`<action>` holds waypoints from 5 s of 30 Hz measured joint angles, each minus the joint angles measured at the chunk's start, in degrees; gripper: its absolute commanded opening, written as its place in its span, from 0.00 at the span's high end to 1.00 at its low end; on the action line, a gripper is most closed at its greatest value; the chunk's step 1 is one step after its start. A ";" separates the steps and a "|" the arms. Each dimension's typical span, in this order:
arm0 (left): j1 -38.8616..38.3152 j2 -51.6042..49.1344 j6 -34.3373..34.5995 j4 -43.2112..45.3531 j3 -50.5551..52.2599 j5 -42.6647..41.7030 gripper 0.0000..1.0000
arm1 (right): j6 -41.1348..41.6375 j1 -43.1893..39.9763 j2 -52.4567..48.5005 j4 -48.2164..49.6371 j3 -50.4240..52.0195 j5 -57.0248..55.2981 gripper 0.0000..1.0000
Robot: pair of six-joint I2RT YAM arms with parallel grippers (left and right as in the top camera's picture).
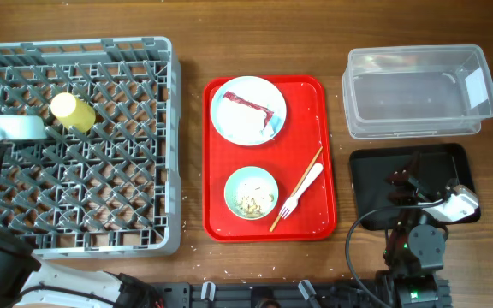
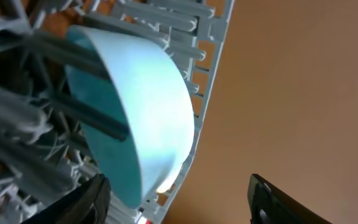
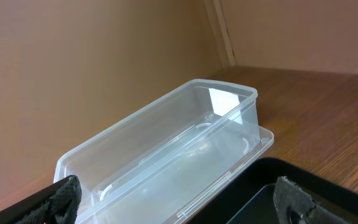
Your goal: Sort waste into correct bins and load items into the dishwasher rack
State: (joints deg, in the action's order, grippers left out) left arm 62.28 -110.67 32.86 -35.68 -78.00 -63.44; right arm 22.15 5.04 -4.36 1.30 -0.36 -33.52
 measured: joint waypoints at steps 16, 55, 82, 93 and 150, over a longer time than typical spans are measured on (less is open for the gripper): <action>-12.24 15.89 2.40 3.02 0.15 23.43 0.96 | 0.00 0.00 -0.20 -0.02 0.00 0.00 0.00; -91.14 15.74 -10.40 1.62 0.15 67.43 0.14 | 0.00 0.00 -0.20 0.00 0.00 0.00 0.00; -40.79 20.63 -0.59 -12.92 0.17 53.00 0.00 | 55.15 -0.22 -4.09 38.16 -3.54 28.87 0.00; -40.79 20.81 -0.57 -12.96 0.15 52.85 0.00 | -4.90 11.76 -84.67 -28.55 -76.87 54.47 0.00; -40.79 20.81 -0.57 -12.92 0.17 52.85 0.00 | 7.26 -13.27 -95.86 -41.53 -84.50 45.97 0.00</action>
State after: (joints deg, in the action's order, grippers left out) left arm 21.50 -89.86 32.29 -48.60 -77.82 -10.59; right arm 29.41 -8.23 -100.22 -40.23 -84.86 12.45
